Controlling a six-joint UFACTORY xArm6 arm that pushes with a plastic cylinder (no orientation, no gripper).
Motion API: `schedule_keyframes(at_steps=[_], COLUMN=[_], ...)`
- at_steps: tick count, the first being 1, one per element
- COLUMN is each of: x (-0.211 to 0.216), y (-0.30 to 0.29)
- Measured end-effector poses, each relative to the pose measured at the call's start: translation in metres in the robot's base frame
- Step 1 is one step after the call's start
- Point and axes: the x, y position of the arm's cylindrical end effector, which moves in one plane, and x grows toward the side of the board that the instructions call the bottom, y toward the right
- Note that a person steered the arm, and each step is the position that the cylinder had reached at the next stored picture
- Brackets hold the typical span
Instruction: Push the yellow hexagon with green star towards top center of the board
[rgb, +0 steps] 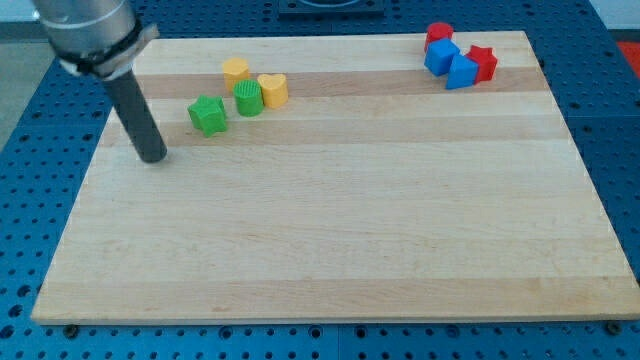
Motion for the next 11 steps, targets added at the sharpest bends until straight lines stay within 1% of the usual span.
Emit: schedule_keyframes(at_steps=[1,2,3,4,5,6,7,8,10,11], x=[0.008,-0.05,-0.13,-0.148,-0.148,-0.106,-0.07,-0.009,-0.01,-0.033], y=[0.008,0.02,0.024,0.027,0.027,-0.012,-0.034,-0.008,0.045,0.046])
